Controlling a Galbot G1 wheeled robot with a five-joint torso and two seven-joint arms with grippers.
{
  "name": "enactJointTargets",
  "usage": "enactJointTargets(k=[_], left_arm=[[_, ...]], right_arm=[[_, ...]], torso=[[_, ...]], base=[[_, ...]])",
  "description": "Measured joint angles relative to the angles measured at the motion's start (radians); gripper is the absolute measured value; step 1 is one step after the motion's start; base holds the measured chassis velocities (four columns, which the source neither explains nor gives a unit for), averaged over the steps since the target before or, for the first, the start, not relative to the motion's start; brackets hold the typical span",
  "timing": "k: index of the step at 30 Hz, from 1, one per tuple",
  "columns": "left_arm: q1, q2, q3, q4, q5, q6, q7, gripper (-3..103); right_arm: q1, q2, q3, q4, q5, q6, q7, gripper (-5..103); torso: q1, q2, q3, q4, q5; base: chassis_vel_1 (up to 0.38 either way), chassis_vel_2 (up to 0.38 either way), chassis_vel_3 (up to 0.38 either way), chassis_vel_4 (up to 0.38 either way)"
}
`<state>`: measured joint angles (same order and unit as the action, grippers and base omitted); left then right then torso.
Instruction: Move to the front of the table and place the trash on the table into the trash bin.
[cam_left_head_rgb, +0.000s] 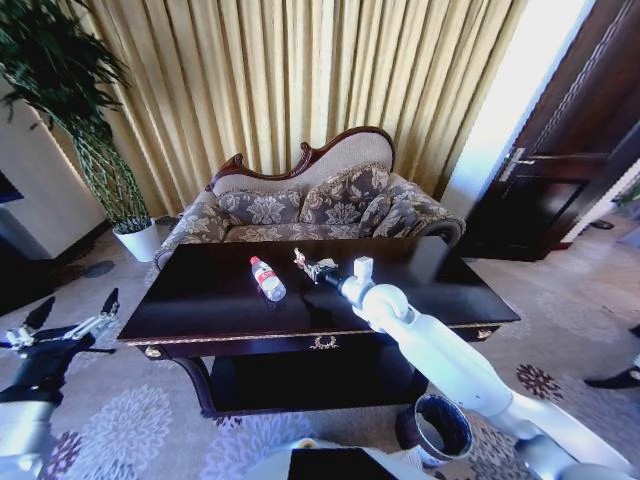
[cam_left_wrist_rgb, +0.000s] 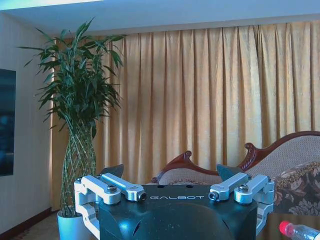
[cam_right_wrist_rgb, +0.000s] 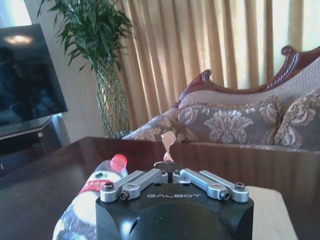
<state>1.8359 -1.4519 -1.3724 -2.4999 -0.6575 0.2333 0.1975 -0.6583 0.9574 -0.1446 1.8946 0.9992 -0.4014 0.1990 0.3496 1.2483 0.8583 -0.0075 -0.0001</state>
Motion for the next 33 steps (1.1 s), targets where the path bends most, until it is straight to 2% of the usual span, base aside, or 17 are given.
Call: enactJointTargets(k=[11, 21, 29, 32, 33], left_arm=[[-0.009, 0.003, 0.009, 0.0, 0.001, 0.001, 0.0, 100], [-0.003, 0.004, 0.006, 0.0, -0.005, 0.001, -0.002, 100], [-0.008, 0.017, 0.008, 0.0, -0.019, -0.003, -0.003, 100], [-0.01, 0.017, 0.01, 0.0, -0.019, -0.003, -0.003, 100], [-0.012, 0.018, 0.013, 0.0, -0.019, -0.005, -0.003, 100]], right_arm=[[0.006, -0.044, 0.063, 0.017, 0.021, 0.014, 0.002, 0], [0.019, -0.082, 0.168, 0.039, 0.068, 0.014, 0.031, 0], [-0.059, -0.156, 0.332, 0.075, 0.039, 0.03, 0.05, 0], [-0.08, -0.168, 0.358, 0.086, 0.035, 0.033, 0.054, 0], [-0.118, -0.185, 0.405, 0.104, 0.033, 0.035, 0.057, 0]], torso=[[0.0, 0.0, 0.0, -0.0001, 0.0001], [0.0, 0.0, 0.0, 0.0001, 0.0], [0.0, 0.0, 0.0, 0.0, 0.0002], [0.0, 0.0, 0.0, 0.0, 0.0001], [0.0, 0.0, 0.0, -0.0001, 0.0002]], base=[[0.0, 0.0, 0.0, 0.0], [0.0, 0.0, 0.0, 0.0], [0.0, 0.0, 0.0, 0.0], [0.0, 0.0, 0.0, 0.0], [0.0, 0.0, 0.0, 0.0]])
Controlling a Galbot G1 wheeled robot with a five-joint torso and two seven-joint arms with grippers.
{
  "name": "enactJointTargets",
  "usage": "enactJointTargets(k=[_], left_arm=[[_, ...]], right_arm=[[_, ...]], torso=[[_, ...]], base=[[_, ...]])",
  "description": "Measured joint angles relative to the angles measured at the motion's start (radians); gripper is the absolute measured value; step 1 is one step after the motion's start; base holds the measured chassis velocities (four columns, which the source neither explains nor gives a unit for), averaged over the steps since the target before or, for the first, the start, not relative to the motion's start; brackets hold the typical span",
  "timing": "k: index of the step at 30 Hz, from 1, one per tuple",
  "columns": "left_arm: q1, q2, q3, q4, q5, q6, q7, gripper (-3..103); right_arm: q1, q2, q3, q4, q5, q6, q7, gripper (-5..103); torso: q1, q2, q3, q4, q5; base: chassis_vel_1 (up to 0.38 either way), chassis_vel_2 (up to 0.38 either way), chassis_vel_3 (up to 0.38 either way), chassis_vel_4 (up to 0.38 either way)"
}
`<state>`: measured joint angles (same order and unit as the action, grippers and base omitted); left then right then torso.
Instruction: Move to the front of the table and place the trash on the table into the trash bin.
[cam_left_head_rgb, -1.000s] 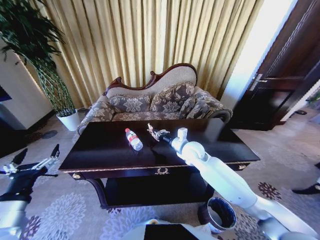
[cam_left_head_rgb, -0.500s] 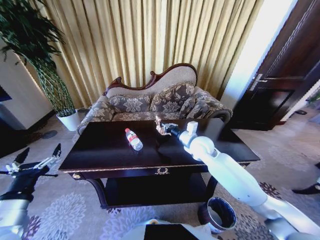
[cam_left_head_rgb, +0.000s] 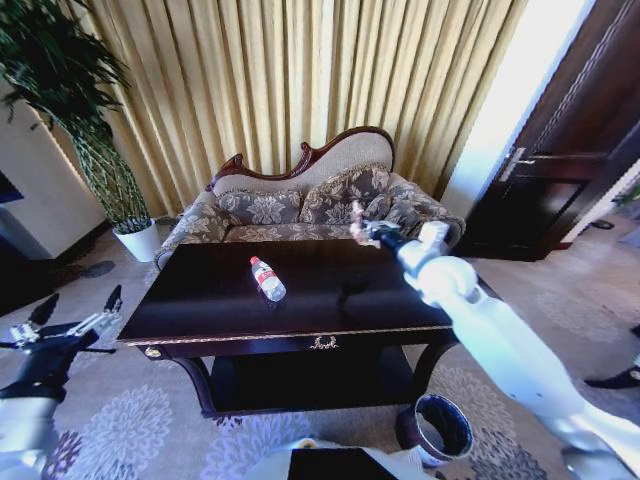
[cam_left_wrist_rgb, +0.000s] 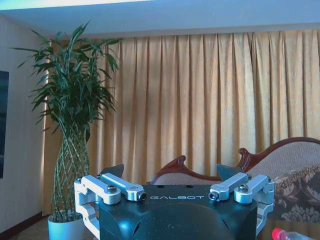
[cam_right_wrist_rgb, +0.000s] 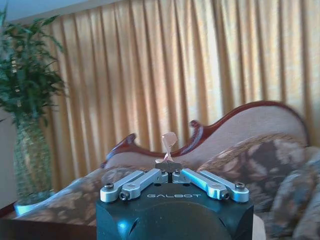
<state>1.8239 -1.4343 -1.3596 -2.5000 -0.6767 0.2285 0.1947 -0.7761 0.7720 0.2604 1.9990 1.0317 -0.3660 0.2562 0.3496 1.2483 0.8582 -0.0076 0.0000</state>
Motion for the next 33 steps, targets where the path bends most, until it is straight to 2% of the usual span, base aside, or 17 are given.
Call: enactJointTargets(k=[2, 3, 5, 10, 13, 22, 33], left_arm=[[-0.001, 0.0, 0.001, 0.0, -0.001, -0.002, 0.0, 100], [-0.004, 0.003, 0.003, 0.0, -0.003, -0.005, 0.0, 100], [-0.012, 0.009, 0.009, 0.0, -0.004, -0.009, 0.001, 100], [-0.026, 0.013, 0.026, 0.0, -0.003, -0.009, 0.002, 100], [-0.035, 0.015, 0.039, 0.0, 0.001, -0.009, 0.002, 100], [-0.048, 0.03, 0.053, 0.0, 0.003, 0.006, 0.002, 100], [-0.058, 0.033, 0.088, 0.0, 0.027, 0.014, 0.001, 100]], right_arm=[[-0.033, -0.014, 0.04, 0.014, -0.001, 0.002, 0.0, 0], [-0.105, -0.043, 0.125, 0.041, -0.005, 0.006, 0.001, 0], [-0.193, -0.071, 0.213, 0.072, -0.017, 0.017, 0.001, 0], [-0.333, -0.086, 0.308, 0.11, -0.06, 0.039, 0.003, 0], [-0.427, -0.064, 0.378, 0.15, -0.071, 0.041, 0.02, 0], [-0.549, -0.013, 0.47, 0.236, -0.075, 0.041, 0.034, 0], [-0.612, 0.018, 0.508, 0.284, -0.099, 0.043, 0.036, 0]], torso=[[0.0, 0.0, 0.0, 0.0004, 0.0001], [0.0, 0.0, 0.0, 0.0, 0.0], [0.0, 0.0, 0.0, -0.0002, 0.0], [0.0, 0.0, 0.0, -0.0001, 0.0001], [0.0, 0.0, 0.0, 0.0002, -0.0001], [0.0, 0.0, 0.0, 0.0002, -0.0003], [0.0, 0.0, 0.0, 0.0002, -0.0003]], base=[[0.0, 0.0, 0.0, 0.0], [0.0, 0.0, 0.0, 0.0], [0.0, 0.0, 0.0, 0.0], [0.0, 0.0, 0.0, 0.0], [0.0, 0.0, 0.0, 0.0], [0.0, 0.0, 0.0, 0.0], [0.0, 0.0, 0.0, 0.0]])
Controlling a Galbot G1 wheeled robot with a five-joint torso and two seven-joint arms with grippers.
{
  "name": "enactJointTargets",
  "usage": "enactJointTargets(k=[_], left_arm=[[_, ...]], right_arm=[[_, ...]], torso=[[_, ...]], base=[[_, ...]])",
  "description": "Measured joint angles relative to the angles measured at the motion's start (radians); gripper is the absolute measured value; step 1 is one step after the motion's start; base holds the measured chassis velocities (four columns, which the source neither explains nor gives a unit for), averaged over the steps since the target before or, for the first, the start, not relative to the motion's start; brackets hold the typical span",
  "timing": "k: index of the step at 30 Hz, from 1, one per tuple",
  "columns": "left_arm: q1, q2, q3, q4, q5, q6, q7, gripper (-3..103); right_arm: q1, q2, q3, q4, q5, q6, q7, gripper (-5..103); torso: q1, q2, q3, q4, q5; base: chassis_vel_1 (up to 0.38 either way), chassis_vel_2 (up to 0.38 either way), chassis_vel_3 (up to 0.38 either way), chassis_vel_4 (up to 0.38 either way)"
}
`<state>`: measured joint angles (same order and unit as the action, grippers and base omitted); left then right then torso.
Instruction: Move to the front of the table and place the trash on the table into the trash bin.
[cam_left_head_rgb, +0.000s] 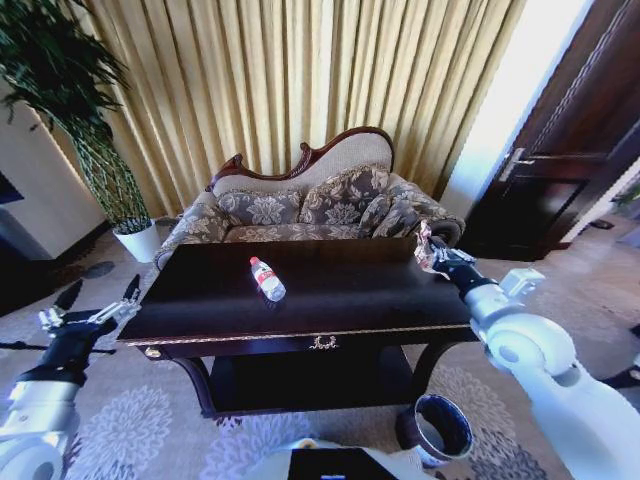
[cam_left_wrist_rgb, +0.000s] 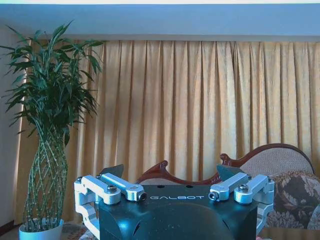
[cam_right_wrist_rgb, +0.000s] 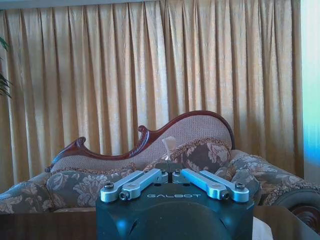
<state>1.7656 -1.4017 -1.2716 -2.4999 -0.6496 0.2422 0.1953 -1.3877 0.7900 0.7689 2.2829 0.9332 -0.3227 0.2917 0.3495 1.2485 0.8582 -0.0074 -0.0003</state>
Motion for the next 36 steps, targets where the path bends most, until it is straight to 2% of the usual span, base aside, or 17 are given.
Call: enactJointTargets(k=[36], left_arm=[[0.007, -0.014, 0.009, 0.0, 0.011, 0.003, 0.001, 100]], right_arm=[[0.012, 0.011, -0.024, -0.018, -0.013, -0.002, -0.006, 0]], torso=[[0.0, 0.0, 0.0, -0.0001, 0.0002]], base=[[0.035, -0.036, -0.035, 0.035]])
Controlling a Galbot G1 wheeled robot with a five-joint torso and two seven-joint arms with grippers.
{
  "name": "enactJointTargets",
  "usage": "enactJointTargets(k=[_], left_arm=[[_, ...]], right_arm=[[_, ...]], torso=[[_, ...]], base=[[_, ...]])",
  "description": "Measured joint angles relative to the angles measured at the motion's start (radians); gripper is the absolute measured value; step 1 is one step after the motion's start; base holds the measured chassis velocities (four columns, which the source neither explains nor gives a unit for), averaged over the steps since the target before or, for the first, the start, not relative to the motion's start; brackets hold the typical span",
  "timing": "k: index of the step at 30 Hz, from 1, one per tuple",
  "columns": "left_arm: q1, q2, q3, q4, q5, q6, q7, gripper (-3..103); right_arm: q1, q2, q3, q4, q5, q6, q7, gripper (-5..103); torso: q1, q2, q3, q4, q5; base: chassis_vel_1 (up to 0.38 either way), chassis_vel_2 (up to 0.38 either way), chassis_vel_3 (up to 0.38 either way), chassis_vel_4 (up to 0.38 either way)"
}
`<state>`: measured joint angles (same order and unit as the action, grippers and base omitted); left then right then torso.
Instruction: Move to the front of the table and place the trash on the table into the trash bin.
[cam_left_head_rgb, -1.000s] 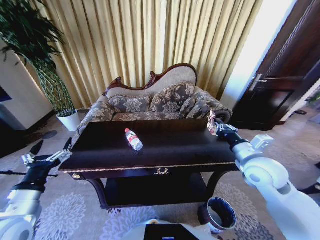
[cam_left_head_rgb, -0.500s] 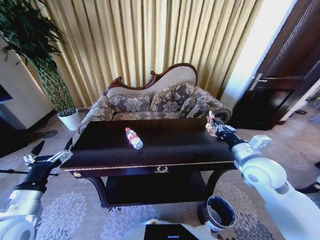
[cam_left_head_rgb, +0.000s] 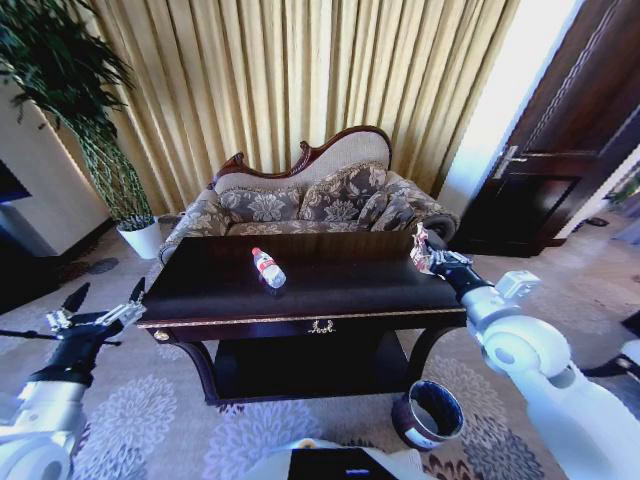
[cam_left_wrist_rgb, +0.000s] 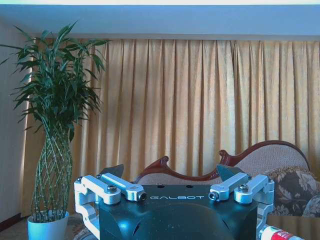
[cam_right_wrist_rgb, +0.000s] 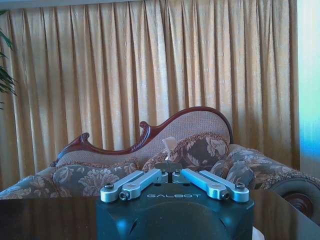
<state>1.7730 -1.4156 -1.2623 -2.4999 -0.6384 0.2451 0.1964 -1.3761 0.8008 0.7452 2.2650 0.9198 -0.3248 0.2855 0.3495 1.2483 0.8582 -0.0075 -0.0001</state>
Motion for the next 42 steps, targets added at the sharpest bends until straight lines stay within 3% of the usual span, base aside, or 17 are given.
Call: enactJointTargets(k=[42], left_arm=[[-0.001, 0.001, 0.001, 0.0, 0.002, -0.004, 0.003, 100]], right_arm=[[0.003, 0.012, -0.003, -0.042, -0.001, 0.016, -0.006, 0]], torso=[[0.0, 0.0, 0.0, 0.0, -0.0001]], base=[[0.067, -0.07, -0.073, 0.071]])
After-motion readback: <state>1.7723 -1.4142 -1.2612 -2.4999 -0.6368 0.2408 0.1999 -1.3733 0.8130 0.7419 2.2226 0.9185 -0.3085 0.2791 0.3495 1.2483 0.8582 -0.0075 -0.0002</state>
